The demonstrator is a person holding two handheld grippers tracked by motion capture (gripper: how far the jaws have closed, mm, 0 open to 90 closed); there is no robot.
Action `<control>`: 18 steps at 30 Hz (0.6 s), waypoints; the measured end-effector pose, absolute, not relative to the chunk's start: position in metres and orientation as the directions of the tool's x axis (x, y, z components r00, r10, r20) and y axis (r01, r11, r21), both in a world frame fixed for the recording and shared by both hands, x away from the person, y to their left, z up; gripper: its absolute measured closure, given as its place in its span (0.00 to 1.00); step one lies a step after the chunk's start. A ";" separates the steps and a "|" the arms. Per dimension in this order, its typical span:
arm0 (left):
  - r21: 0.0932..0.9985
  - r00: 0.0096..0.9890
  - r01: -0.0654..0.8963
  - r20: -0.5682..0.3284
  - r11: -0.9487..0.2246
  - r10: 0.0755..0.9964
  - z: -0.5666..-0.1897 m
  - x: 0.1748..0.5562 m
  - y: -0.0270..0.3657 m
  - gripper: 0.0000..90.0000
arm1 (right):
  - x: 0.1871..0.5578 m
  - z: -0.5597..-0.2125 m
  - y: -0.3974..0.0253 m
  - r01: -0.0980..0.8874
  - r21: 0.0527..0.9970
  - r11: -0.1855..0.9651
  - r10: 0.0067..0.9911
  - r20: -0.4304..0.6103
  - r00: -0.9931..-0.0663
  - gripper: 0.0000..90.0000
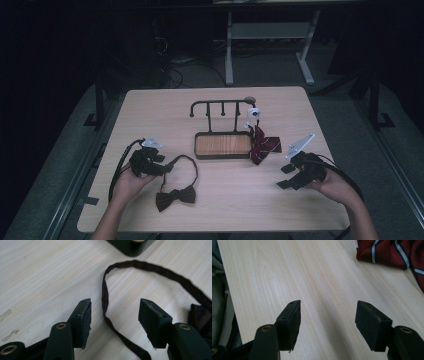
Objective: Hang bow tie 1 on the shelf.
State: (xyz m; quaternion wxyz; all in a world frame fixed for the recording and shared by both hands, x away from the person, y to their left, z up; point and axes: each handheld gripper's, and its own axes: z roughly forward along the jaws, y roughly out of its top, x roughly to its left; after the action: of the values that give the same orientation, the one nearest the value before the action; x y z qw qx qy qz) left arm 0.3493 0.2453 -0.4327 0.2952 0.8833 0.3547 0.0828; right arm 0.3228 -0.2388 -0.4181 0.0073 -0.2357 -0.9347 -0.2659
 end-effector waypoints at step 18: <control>0.482 0.744 0.589 -0.009 -0.649 0.669 -0.435 0.360 0.237 0.74 | 0.306 -0.424 -0.236 0.406 0.517 0.753 0.429 0.082 -0.899 0.38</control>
State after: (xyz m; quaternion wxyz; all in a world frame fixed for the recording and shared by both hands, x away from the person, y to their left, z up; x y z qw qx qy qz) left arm 0.3601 0.2369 -0.4355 0.2341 0.9039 0.3477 0.0852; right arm 0.3062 -0.2357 -0.4235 -0.0212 -0.2232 -0.9360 -0.2714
